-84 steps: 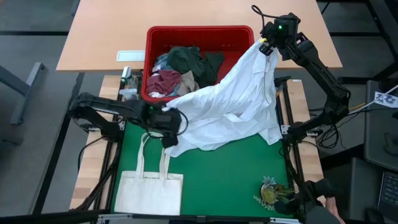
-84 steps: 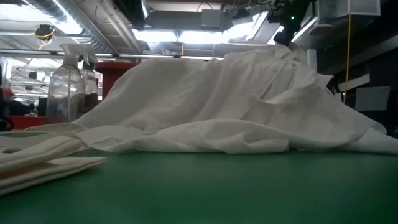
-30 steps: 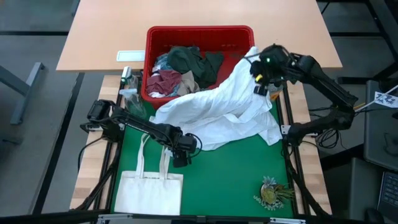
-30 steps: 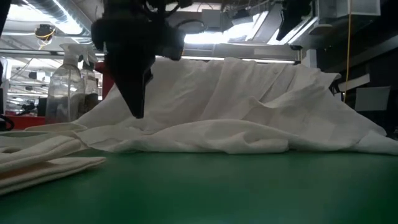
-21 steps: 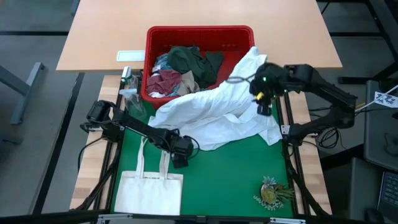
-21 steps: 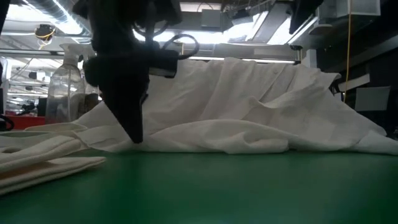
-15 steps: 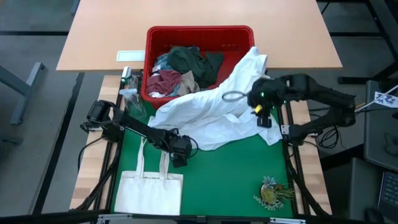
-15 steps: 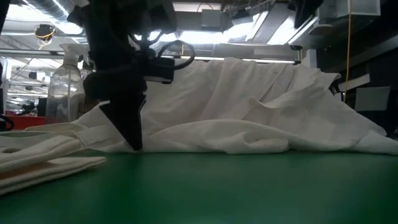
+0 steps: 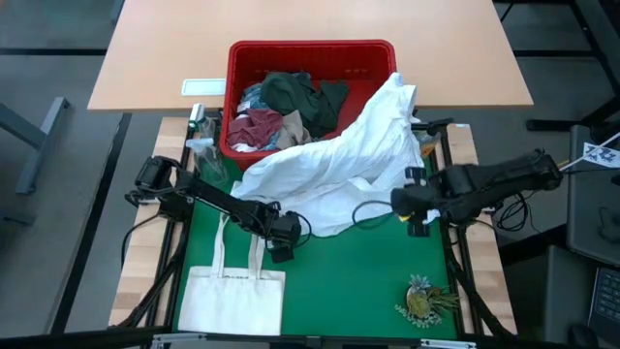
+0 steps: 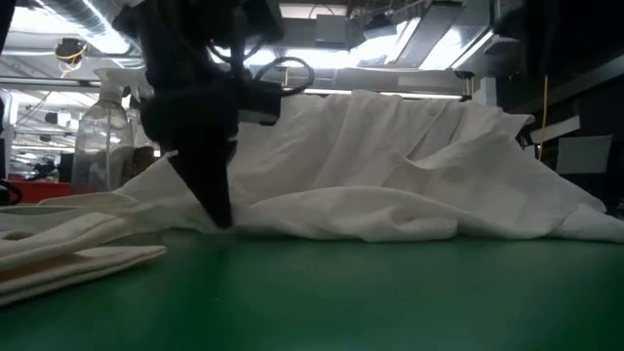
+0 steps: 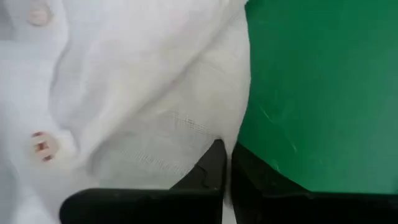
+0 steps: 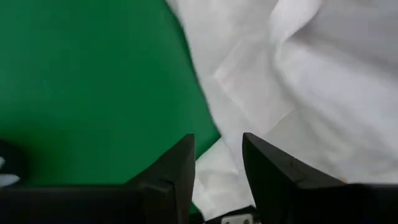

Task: Fold Laundry from Bin
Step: Fold the white polo shirt

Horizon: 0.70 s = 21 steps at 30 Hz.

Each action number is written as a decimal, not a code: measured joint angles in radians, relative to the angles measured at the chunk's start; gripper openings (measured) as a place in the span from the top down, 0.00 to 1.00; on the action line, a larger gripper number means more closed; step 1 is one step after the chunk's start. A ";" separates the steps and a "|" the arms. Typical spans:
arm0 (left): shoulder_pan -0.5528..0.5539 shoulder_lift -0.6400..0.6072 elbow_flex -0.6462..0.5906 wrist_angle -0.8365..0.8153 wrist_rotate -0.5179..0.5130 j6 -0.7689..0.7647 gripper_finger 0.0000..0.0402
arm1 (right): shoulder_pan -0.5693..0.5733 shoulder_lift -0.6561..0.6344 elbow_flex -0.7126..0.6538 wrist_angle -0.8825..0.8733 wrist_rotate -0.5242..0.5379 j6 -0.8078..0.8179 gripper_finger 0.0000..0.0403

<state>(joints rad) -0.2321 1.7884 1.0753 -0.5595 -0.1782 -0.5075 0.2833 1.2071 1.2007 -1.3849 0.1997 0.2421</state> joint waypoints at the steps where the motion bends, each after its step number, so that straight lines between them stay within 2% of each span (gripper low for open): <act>1: 0.000 -0.007 0.019 -0.034 0.007 0.003 0.98 | 0.010 -0.007 -0.030 0.009 0.000 0.018 0.67; 10: -0.011 -0.126 0.216 -0.393 0.022 -0.010 0.99 | 0.025 -0.025 -0.214 0.057 -0.008 0.088 0.67; 21: -0.097 -0.254 0.521 -0.787 0.009 -0.168 1.00 | 0.024 -0.025 -0.231 0.134 -0.035 0.041 0.67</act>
<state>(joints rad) -0.3291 1.5344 1.5960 -1.3470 -0.1693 -0.6757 0.3074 1.1823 0.9700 -1.2511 0.1643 0.2834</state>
